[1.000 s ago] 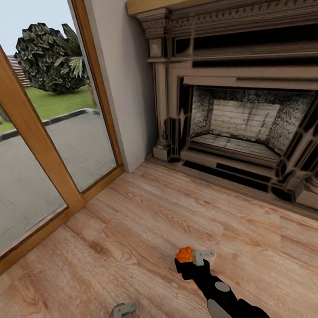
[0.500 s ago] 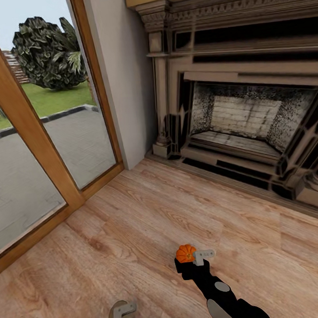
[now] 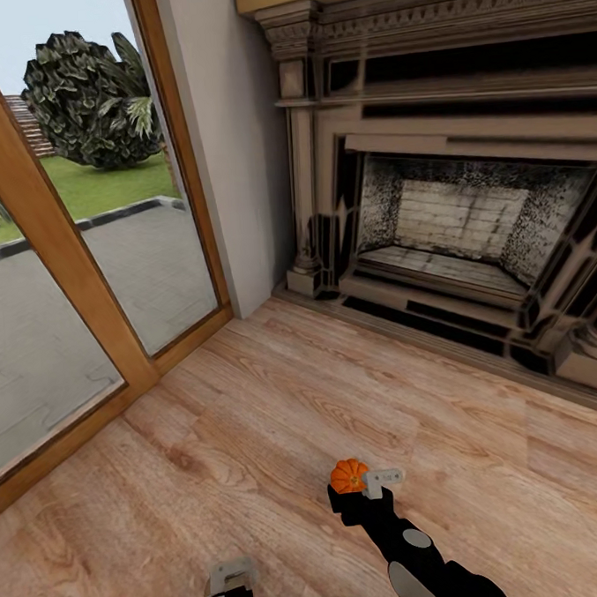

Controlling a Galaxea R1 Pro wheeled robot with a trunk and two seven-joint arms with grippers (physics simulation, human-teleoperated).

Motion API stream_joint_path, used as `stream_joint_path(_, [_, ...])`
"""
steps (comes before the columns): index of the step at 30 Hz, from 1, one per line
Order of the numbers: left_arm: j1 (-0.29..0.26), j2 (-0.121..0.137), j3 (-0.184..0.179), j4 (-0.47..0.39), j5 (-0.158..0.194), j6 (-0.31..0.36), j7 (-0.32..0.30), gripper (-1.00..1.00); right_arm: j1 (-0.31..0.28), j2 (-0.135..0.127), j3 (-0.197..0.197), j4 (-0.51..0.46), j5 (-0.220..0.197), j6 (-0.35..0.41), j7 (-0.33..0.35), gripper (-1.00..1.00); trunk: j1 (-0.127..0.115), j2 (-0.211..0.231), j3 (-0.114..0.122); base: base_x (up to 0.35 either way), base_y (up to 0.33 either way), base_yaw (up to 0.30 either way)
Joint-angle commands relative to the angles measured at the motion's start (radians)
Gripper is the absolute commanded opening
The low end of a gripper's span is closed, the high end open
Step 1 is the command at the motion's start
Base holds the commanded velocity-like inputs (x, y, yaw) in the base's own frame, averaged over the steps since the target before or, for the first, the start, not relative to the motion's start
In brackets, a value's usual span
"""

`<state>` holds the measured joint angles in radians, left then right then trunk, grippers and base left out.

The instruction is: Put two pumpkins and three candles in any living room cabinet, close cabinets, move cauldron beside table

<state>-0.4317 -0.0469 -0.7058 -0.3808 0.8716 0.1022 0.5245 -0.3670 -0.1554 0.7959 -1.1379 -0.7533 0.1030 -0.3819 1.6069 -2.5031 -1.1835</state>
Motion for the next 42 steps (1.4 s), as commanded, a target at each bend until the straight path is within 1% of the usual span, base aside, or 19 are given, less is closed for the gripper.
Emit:
stream_joint_path(1, [-0.012, 0.002, -0.008, 0.000, 0.005, 0.020, 0.008, 1.00, -0.001, -0.001, 0.003, -0.002, -0.004, 0.003, -0.008, 1.00, 0.000, 0.000, -0.001, 0.000, 0.000, 0.000])
stream_joint_path(9, [-0.072, 0.004, -0.007, 0.004, 0.009, 0.039, 0.006, 1.00, -0.001, -0.001, 0.003, -0.002, -0.003, 0.003, -0.009, 1.00, 0.000, 0.000, -0.001, 0.000, 0.000, 0.000])
stream_joint_path(12, [-0.078, 0.009, -0.006, 0.005, 0.008, 0.040, 0.006, 1.00, -0.001, -0.001, 0.003, -0.002, -0.003, 0.003, -0.009, 1.00, 0.000, 0.000, -0.001, 0.000, 0.000, 0.000])
stream_joint_path(23, [-0.084, 0.016, -0.005, 0.005, 0.004, 0.025, 0.005, 1.00, -0.001, -0.001, 0.003, 0.007, 0.002, 0.003, -0.009, 1.00, 0.000, 0.000, -0.001, 0.000, 0.000, 0.000])
stream_joint_path(27, [-0.084, 0.016, -0.004, 0.005, 0.003, 0.006, -0.015, 1.00, -0.001, 0.000, 0.002, 0.028, 0.005, 0.002, -0.009, 1.00, 0.000, 0.000, -0.001, 0.000, 0.000, 0.000])
stream_joint_path(32, [-0.083, 0.016, -0.004, 0.005, 0.003, -0.006, -0.021, 1.00, -0.001, -0.002, 0.002, 0.032, 0.006, 0.001, -0.009, 1.00, 0.002, -0.002, -0.020, 0.000, 0.000, 0.000])
stream_joint_path(37, [-0.083, 0.016, -0.005, 0.005, 0.001, -0.008, -0.021, 1.00, -0.001, -0.004, 0.002, 0.032, 0.006, 0.001, -0.009, 1.00, 0.002, -0.002, -0.020, 0.000, 0.000, 0.000])
stream_joint_path(42, [-0.082, 0.017, -0.005, 0.005, 0.001, -0.009, -0.022, 1.00, -0.001, -0.005, 0.002, 0.032, 0.006, 0.001, -0.009, 1.00, 0.004, -0.003, -0.040, 0.000, 0.000, 0.000])
